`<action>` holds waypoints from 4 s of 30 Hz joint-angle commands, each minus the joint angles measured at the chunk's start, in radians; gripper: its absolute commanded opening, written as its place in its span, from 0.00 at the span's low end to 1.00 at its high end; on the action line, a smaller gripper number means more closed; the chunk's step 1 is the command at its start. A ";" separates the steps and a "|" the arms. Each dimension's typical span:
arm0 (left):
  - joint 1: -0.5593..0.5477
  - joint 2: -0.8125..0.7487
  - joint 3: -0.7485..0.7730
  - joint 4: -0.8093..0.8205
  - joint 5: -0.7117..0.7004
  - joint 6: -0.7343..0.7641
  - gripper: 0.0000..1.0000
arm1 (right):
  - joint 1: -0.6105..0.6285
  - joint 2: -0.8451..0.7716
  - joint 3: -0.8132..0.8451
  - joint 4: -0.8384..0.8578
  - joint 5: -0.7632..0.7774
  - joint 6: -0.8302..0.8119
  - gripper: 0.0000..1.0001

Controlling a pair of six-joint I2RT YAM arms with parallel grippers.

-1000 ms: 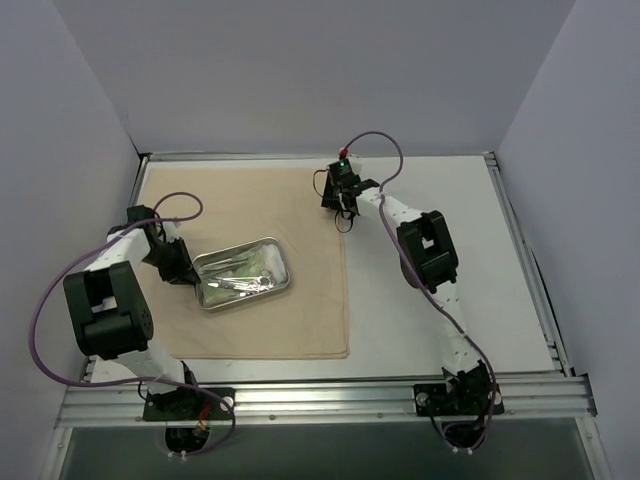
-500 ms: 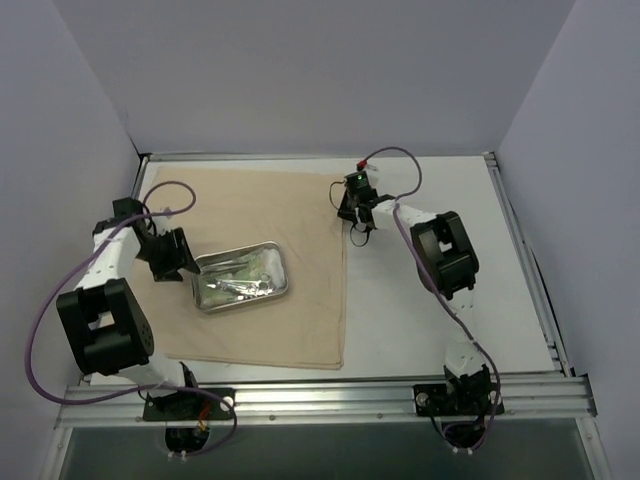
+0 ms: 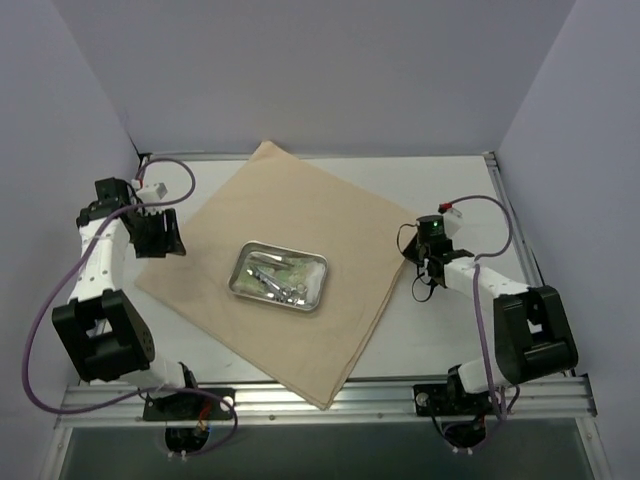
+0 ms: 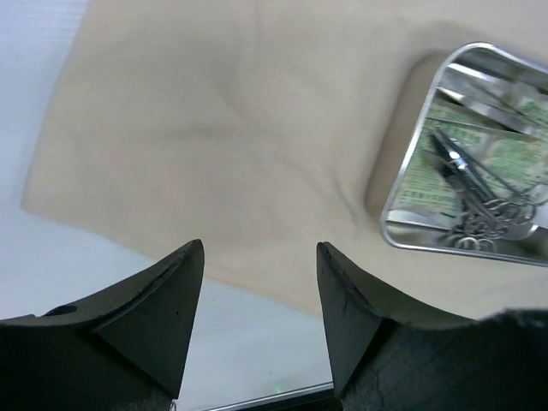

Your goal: Prepare the surgical pack

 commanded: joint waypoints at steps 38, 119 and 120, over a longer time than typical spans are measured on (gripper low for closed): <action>0.181 0.281 -0.097 0.245 -0.262 0.236 0.59 | -0.340 0.334 0.278 -0.090 -0.245 -0.231 0.00; -0.006 -0.061 -0.159 0.181 -0.181 0.207 0.58 | 0.169 0.176 0.313 -0.354 -0.288 -0.473 0.00; -0.008 -0.064 -0.162 0.181 -0.181 0.209 0.58 | 0.169 0.173 0.301 -0.349 -0.294 -0.470 0.00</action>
